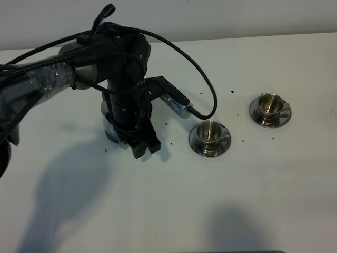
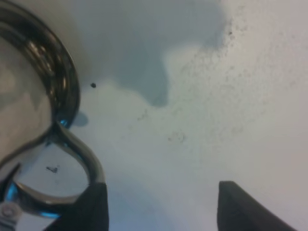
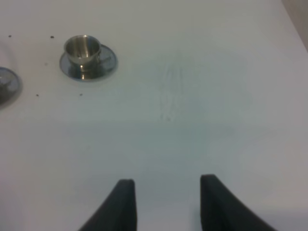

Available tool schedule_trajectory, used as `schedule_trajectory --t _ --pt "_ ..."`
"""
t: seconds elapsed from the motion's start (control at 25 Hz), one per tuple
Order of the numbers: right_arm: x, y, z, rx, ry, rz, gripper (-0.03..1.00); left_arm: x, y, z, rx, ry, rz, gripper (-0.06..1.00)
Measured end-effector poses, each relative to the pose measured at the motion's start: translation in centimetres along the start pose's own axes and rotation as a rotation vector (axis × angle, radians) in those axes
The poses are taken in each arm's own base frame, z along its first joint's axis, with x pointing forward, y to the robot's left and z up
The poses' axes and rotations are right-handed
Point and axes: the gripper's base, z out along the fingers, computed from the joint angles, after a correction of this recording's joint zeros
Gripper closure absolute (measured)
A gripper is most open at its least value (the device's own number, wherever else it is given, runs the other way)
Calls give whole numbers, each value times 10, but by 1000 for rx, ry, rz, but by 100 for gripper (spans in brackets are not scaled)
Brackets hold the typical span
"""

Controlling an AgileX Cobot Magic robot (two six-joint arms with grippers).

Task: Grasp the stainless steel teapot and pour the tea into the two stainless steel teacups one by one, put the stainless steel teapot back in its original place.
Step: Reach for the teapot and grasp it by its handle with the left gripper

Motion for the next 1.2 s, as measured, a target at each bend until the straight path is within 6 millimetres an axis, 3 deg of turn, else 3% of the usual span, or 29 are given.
schedule_trajectory --t 0.28,0.48,0.76,1.2 --pt "0 0 0 0 0 0 66 12 -12 -45 58 -134 -169 42" --pt "0 0 0 0 0 0 66 29 -7 -71 69 -201 -329 42" --pt "0 0 0 0 0 0 66 54 15 -50 130 -127 -502 42" --pt "0 0 0 0 0 0 66 54 25 -35 101 -72 -569 42"
